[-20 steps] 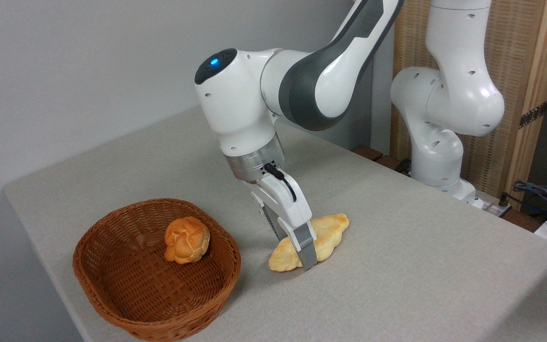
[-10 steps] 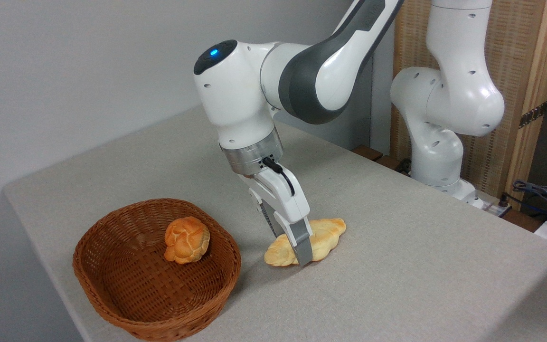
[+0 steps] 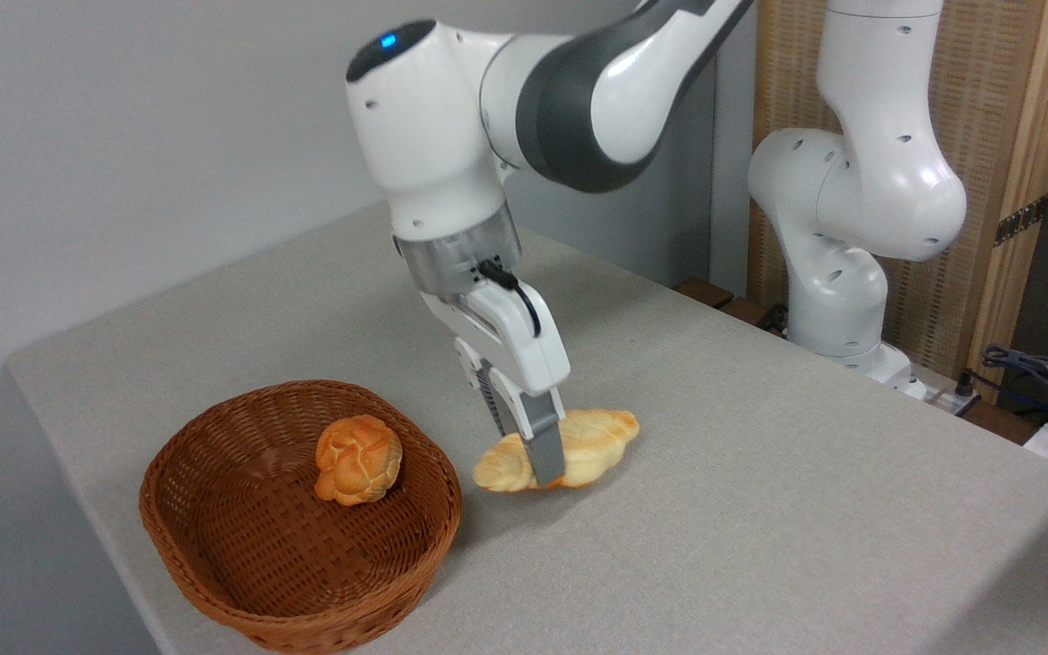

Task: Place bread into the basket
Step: 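Lift the golden bread and carry it over the wicker basket, then lower the golden bread into the basket beside the orange bun and release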

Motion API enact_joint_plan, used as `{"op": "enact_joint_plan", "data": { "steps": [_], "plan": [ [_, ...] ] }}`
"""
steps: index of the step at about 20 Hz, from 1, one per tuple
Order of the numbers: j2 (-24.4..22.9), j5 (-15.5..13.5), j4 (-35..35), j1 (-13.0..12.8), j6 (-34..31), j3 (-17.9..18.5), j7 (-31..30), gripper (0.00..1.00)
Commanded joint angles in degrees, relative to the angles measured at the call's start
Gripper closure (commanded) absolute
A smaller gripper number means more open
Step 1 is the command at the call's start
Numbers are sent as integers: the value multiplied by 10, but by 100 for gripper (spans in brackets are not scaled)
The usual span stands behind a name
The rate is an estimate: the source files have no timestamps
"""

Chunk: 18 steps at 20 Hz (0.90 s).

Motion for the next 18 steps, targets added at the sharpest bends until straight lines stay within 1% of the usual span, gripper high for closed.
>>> {"op": "enact_joint_plan", "data": {
  "steps": [1,3,5,7,9,10,12,13,14,15,16,17,18],
  "plan": [
    [12,-16,70,-2,-15,-1,4,61],
    [27,-29,109,-2,-15,-2,-3,61],
    [53,-36,153,-3,-15,-5,-10,60],
    [83,-39,199,-3,-14,-7,-42,59],
    [118,-37,242,-3,-14,-30,-67,58],
    [130,-38,254,-3,-13,-34,-70,55],
    [146,-37,263,-4,-4,-40,-87,54],
    [156,-36,277,-3,-2,-48,-99,51],
    [170,-36,295,-4,-2,-50,-107,38],
    [180,-36,307,-4,-2,-50,-114,28],
    [186,-36,312,-4,-2,-50,-119,10],
    [189,-36,312,-4,-1,-50,-118,0],
    [190,-36,312,-4,2,-50,-117,0]
  ]
}}
